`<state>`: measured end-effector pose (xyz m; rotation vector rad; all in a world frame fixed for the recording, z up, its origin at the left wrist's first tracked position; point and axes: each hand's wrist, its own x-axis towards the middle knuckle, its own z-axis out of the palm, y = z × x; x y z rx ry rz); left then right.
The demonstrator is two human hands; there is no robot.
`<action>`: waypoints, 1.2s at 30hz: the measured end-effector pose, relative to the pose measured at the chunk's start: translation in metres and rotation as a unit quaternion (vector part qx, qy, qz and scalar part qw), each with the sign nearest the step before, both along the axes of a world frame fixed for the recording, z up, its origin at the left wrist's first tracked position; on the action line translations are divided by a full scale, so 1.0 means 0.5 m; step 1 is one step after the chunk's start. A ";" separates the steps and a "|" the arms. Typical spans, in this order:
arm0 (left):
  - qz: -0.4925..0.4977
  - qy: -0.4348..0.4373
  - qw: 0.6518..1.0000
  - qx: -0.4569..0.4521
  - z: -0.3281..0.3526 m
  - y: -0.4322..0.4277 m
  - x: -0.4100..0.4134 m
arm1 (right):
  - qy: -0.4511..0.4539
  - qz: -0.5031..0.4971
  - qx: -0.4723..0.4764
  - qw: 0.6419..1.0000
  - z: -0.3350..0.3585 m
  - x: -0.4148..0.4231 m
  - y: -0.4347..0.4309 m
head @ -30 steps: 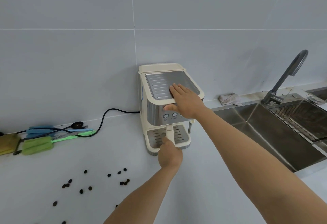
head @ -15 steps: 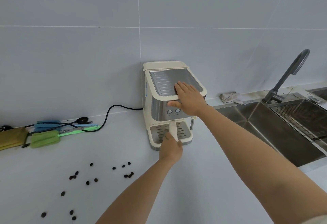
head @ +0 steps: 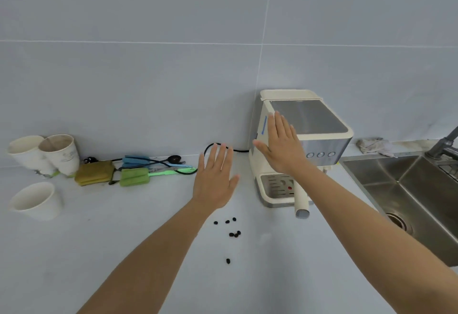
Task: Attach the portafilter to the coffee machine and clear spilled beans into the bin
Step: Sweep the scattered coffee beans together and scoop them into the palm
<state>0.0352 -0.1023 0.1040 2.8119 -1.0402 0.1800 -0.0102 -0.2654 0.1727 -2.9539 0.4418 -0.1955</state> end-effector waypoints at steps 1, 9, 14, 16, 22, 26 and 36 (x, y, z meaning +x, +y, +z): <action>0.012 -0.015 1.000 0.000 0.003 0.028 0.014 | -0.001 0.007 0.003 1.000 -0.005 0.008 0.022; 0.085 -0.067 0.994 -0.029 -0.001 0.226 0.067 | -0.015 0.073 0.013 0.997 -0.054 0.031 0.186; 0.059 0.062 0.995 0.046 -0.184 0.366 0.014 | 0.119 0.025 0.059 0.991 -0.228 -0.036 0.320; 0.074 0.068 0.994 0.034 -0.195 0.363 0.006 | 0.108 0.028 0.037 0.993 -0.242 -0.037 0.308; 0.104 0.185 0.973 0.086 -0.291 0.372 -0.076 | 0.175 0.045 0.050 0.982 -0.347 -0.100 0.276; 0.134 0.236 0.958 0.088 -0.301 0.379 -0.091 | 0.202 0.025 0.055 0.978 -0.371 -0.111 0.266; 0.230 0.308 0.920 0.079 -0.303 0.370 -0.117 | 0.278 -0.032 0.109 0.954 -0.429 -0.169 0.261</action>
